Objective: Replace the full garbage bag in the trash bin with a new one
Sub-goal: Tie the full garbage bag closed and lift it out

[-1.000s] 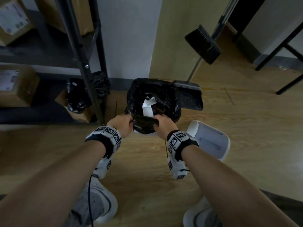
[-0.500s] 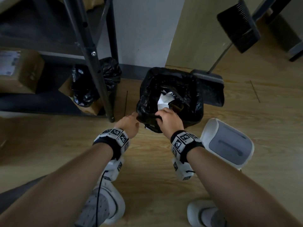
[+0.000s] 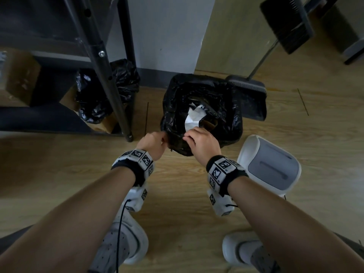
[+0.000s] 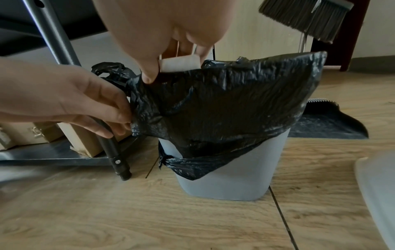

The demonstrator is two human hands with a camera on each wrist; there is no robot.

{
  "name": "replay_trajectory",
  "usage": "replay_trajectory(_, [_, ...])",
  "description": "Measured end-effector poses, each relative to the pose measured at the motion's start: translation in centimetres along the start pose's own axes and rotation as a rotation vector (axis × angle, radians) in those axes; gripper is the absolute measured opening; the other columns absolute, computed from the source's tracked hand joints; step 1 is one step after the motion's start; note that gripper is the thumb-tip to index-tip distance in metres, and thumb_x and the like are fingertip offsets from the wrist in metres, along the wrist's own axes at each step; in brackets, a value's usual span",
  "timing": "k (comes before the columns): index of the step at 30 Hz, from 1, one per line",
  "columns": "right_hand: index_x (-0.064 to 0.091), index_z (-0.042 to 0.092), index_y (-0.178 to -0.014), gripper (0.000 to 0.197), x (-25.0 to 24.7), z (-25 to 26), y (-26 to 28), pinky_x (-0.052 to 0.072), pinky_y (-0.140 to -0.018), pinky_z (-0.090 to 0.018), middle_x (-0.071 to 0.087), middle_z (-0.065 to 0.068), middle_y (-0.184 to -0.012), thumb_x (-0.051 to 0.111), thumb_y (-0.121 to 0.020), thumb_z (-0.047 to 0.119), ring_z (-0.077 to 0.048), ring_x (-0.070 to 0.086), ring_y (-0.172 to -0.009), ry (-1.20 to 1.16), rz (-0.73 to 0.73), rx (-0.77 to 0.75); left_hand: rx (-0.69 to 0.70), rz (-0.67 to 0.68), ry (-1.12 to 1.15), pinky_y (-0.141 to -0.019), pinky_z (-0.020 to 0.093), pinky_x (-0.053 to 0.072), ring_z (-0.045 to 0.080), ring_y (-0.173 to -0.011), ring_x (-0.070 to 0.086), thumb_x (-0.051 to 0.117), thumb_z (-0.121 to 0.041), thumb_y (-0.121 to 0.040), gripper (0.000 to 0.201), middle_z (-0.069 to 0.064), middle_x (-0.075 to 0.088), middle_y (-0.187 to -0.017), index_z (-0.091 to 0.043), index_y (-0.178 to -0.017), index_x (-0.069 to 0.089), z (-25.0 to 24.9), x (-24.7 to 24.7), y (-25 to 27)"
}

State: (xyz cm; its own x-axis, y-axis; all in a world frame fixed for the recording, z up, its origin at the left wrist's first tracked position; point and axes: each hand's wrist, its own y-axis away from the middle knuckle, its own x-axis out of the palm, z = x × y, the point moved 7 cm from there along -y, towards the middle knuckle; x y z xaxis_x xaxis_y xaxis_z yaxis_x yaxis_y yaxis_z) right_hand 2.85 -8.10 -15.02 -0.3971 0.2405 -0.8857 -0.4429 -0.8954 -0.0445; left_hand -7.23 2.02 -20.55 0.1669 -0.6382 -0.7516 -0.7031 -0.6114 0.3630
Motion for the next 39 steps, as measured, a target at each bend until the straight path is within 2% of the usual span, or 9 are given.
replay_trajectory(5, [0.068,0.006,-0.091,0.017,-0.2,-0.1,1.5,0.050,-0.078,-0.040,0.066,-0.007,-0.091,0.059,-0.089,0.021,-0.026,0.060,-0.087,0.006,0.028,0.010,-0.061,0.032,0.002,-0.084,0.041,0.053,0.031,-0.103,0.062,0.052,-0.020,-0.089,0.027,0.012,0.065,-0.113,-0.011,-0.114,0.052,0.3,0.2,0.6])
replay_trajectory(9, [0.065,0.010,-0.104,0.029,-0.3,-0.4,1.9,0.043,-0.090,-0.033,0.065,-0.004,-0.104,0.063,-0.086,0.033,-0.021,0.057,-0.099,0.041,0.090,0.030,-0.095,0.068,0.049,-0.089,0.041,0.051,0.028,-0.107,0.061,0.063,-0.028,-0.084,0.050,0.009,0.062,-0.120,-0.015,-0.128,0.042,0.5,1.3,0.7])
replay_trajectory(12, [0.062,0.012,-0.110,0.034,0.0,-0.9,1.9,0.042,-0.094,-0.034,0.063,-0.003,-0.109,0.065,-0.084,0.034,-0.020,0.056,-0.105,0.064,0.097,0.020,-0.088,0.085,0.097,-0.093,0.041,0.050,0.028,-0.111,0.060,0.070,-0.031,-0.079,0.065,0.009,0.060,-0.127,-0.015,-0.133,0.037,0.4,2.3,0.2])
replay_trajectory(15, [0.063,0.011,-0.110,0.034,0.3,-1.4,1.8,0.042,-0.095,-0.036,0.062,-0.004,-0.108,0.067,-0.082,0.030,-0.021,0.056,-0.106,0.066,0.110,0.029,-0.102,0.053,0.116,-0.091,0.038,0.052,0.027,-0.108,0.062,0.067,-0.028,-0.082,0.051,0.008,0.064,-0.122,-0.015,-0.127,0.046,0.4,2.7,-0.5])
replay_trajectory(18, [0.061,0.011,-0.111,0.036,0.5,-1.7,1.7,0.041,-0.096,-0.034,0.062,-0.003,-0.110,0.067,-0.082,0.031,-0.021,0.056,-0.107,0.076,0.115,0.047,-0.104,0.005,0.013,-0.081,0.037,0.051,0.031,-0.101,0.062,0.048,-0.015,-0.092,0.025,0.013,0.066,-0.113,-0.008,-0.115,0.056,0.2,2.1,-0.8])
replay_trajectory(23, [0.059,0.011,-0.113,0.042,0.0,-1.5,1.9,0.036,-0.096,-0.032,0.061,-0.003,-0.112,0.070,-0.079,0.033,-0.020,0.054,-0.109,0.073,0.100,0.059,-0.055,-0.058,0.065,-0.066,0.035,0.043,0.030,-0.077,0.055,0.043,-0.018,-0.093,0.021,0.011,0.061,-0.087,-0.003,-0.097,0.058,-0.3,0.9,0.2])
replay_trajectory(29, [0.056,0.014,-0.119,0.047,-1.1,-0.8,2.6,0.034,-0.098,-0.030,0.056,-0.002,-0.120,0.070,-0.079,0.033,-0.019,0.050,-0.115,0.089,0.094,0.074,0.002,-0.159,0.175,-0.062,0.029,0.037,0.024,-0.073,0.054,0.049,-0.015,-0.090,0.006,0.005,0.059,-0.079,-0.010,-0.090,0.053,-0.6,-1.8,2.3])
replay_trajectory(33, [0.057,0.013,-0.118,0.045,-1.6,0.4,2.7,0.037,-0.096,-0.033,0.057,-0.004,-0.120,0.069,-0.079,0.031,-0.022,0.051,-0.114,0.062,0.071,0.067,0.107,-0.252,0.183,-0.061,0.032,0.043,0.026,-0.072,0.060,0.051,-0.018,-0.090,0.012,0.008,0.067,-0.082,-0.010,-0.093,0.058,-1.9,-4.0,3.3])
replay_trajectory(39, [0.061,0.008,-0.112,0.031,-1.7,1.9,0.9,0.043,-0.092,-0.039,0.058,-0.009,-0.114,0.056,-0.089,0.028,-0.029,0.054,-0.108,0.065,0.084,0.088,0.226,-0.302,0.215,-0.064,0.036,0.049,0.025,-0.067,0.061,0.054,-0.024,-0.091,0.010,0.001,0.060,-0.069,-0.015,-0.087,0.055,-4.3,-5.9,3.4])
